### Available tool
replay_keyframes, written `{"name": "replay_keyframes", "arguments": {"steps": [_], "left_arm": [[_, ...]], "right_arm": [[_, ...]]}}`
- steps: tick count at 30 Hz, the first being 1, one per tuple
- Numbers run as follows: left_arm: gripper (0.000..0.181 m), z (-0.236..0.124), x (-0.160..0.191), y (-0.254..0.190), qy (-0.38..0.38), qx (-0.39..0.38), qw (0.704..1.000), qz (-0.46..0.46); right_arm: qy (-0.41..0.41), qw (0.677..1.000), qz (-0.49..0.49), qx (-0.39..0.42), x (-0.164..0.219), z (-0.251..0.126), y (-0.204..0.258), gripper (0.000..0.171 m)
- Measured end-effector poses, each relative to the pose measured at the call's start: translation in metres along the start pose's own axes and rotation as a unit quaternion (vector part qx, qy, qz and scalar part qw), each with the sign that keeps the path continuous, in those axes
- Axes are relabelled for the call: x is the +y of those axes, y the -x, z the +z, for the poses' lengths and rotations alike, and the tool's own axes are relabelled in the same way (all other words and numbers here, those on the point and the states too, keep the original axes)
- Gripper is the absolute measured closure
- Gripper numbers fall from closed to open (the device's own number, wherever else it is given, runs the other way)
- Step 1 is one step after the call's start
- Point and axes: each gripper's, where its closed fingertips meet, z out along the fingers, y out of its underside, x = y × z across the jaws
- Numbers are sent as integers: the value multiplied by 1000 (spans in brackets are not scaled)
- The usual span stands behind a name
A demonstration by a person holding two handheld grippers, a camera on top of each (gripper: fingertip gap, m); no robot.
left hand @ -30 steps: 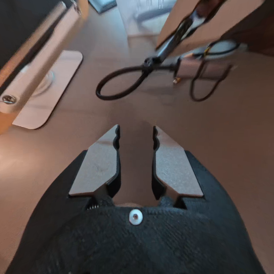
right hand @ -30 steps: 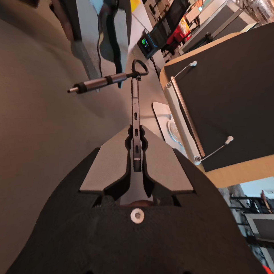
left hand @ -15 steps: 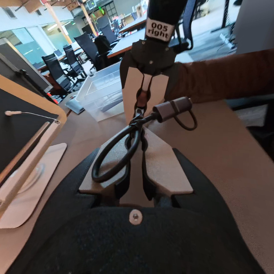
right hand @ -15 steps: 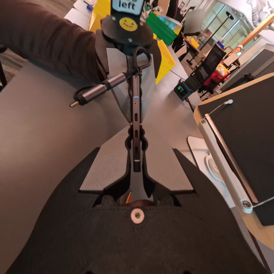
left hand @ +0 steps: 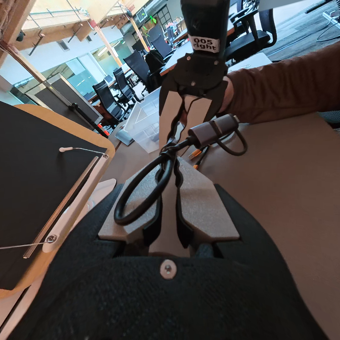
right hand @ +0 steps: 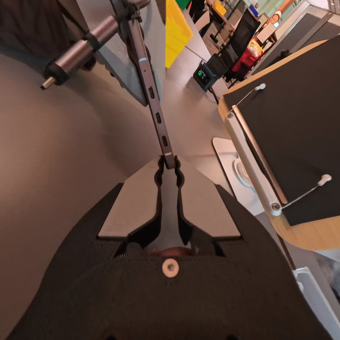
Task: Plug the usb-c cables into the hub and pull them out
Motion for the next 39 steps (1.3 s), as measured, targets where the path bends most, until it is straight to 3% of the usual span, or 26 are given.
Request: {"name": "replay_keyframes", "arguments": {"steps": [4, 7, 12, 17, 24, 34, 39], "left_arm": [[174, 4, 7, -6, 3, 29, 998, -46], [158, 11, 10, -18, 9, 46, 998, -42], [174, 18, 10, -29, 24, 36, 998, 38], [174, 13, 9, -12, 28, -16, 997, 74], [174, 5, 31, 23, 75, -140, 972, 172], [174, 3, 65, 14, 111, -91, 975, 168], [174, -9, 72, 22, 121, -107, 971, 174]], "right_arm": [[27, 999, -36, -8, 9, 6, 8, 166], [13, 999, -37, -31, 3, 10, 18, 165], [11, 997, -35, -67, 1, 13, 33, 166], [12, 999, -6, -30, 2, 8, 15, 168], [37, 992, 107, 61, 20, -3, -31, 157], [134, 971, 197, -6, 60, -7, 16, 148], [163, 958, 237, -10, 78, -14, 20, 156]]}}
